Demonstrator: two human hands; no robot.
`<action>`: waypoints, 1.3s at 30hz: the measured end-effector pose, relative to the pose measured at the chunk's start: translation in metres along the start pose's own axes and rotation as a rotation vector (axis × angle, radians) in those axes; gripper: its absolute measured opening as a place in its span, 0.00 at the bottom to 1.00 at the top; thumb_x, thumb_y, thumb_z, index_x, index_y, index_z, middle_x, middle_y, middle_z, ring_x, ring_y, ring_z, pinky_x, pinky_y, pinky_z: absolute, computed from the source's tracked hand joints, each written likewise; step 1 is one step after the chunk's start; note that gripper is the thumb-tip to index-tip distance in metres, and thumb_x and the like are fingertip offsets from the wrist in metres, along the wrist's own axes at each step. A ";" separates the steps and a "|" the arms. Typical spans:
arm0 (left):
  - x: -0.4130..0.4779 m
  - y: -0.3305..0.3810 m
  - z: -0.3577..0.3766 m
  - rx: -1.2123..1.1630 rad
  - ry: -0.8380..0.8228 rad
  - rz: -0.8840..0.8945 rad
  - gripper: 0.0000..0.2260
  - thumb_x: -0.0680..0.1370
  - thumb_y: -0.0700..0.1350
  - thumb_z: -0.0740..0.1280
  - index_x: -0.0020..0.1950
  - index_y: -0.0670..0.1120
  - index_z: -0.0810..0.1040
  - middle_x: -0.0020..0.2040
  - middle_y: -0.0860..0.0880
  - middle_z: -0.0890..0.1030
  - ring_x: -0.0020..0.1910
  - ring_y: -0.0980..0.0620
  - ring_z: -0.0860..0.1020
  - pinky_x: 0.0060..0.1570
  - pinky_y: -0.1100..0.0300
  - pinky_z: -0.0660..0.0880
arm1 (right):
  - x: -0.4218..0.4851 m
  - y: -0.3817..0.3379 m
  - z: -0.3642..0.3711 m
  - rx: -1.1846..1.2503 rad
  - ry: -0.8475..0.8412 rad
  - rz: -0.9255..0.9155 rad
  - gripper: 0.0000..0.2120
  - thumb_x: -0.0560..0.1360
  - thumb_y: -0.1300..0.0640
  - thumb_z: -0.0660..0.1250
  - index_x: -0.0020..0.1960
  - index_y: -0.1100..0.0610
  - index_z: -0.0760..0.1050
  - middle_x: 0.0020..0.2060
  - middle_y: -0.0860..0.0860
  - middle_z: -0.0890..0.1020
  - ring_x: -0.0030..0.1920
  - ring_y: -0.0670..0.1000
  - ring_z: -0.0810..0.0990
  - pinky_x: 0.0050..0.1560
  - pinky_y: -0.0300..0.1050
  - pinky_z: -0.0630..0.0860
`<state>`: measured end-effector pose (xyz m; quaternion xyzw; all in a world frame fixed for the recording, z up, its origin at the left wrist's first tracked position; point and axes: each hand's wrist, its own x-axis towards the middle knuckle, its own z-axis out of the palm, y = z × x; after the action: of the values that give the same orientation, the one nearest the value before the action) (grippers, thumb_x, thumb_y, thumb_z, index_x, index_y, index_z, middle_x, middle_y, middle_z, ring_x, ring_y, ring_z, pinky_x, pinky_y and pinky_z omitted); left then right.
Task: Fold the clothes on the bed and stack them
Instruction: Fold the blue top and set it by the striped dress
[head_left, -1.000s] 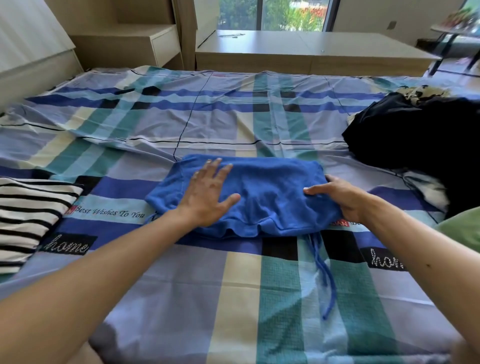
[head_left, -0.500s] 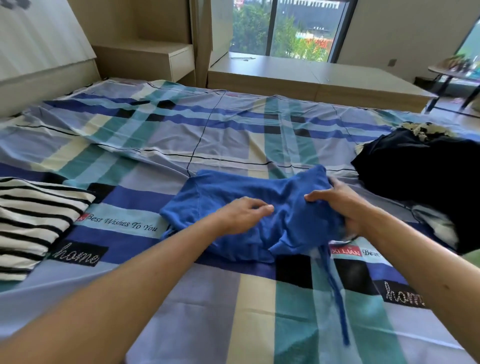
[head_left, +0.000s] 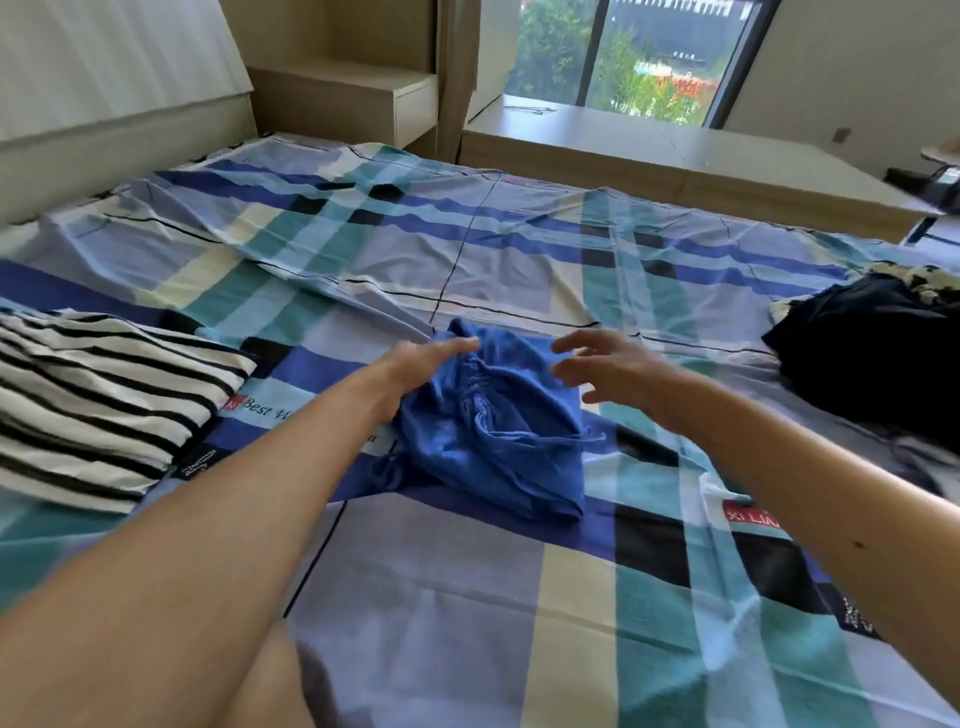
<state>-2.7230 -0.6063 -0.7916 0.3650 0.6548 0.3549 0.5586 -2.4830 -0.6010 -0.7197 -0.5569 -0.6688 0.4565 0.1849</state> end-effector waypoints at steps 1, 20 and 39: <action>-0.002 0.001 0.001 0.081 0.094 0.037 0.46 0.52 0.68 0.80 0.62 0.42 0.79 0.54 0.43 0.84 0.50 0.41 0.84 0.53 0.44 0.81 | 0.004 0.010 0.004 -0.088 0.009 0.012 0.20 0.77 0.61 0.70 0.68 0.61 0.73 0.48 0.57 0.78 0.46 0.54 0.75 0.44 0.44 0.72; -0.013 -0.002 0.015 0.598 0.249 0.015 0.43 0.57 0.68 0.76 0.64 0.44 0.76 0.60 0.45 0.80 0.56 0.44 0.79 0.57 0.50 0.79 | -0.002 0.083 0.062 -0.679 -0.066 -0.107 0.36 0.78 0.34 0.60 0.80 0.36 0.44 0.80 0.51 0.36 0.81 0.59 0.43 0.79 0.59 0.46; -0.099 0.050 -0.051 -0.417 0.306 0.289 0.23 0.65 0.41 0.77 0.59 0.41 0.79 0.50 0.39 0.85 0.44 0.41 0.85 0.43 0.45 0.83 | 0.032 -0.019 0.097 0.806 -0.149 -0.037 0.20 0.79 0.53 0.68 0.70 0.51 0.73 0.57 0.56 0.82 0.44 0.50 0.82 0.34 0.42 0.80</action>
<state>-2.7583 -0.6715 -0.6955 0.2741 0.5854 0.6087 0.4601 -2.5769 -0.6105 -0.7627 -0.3932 -0.4578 0.7177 0.3474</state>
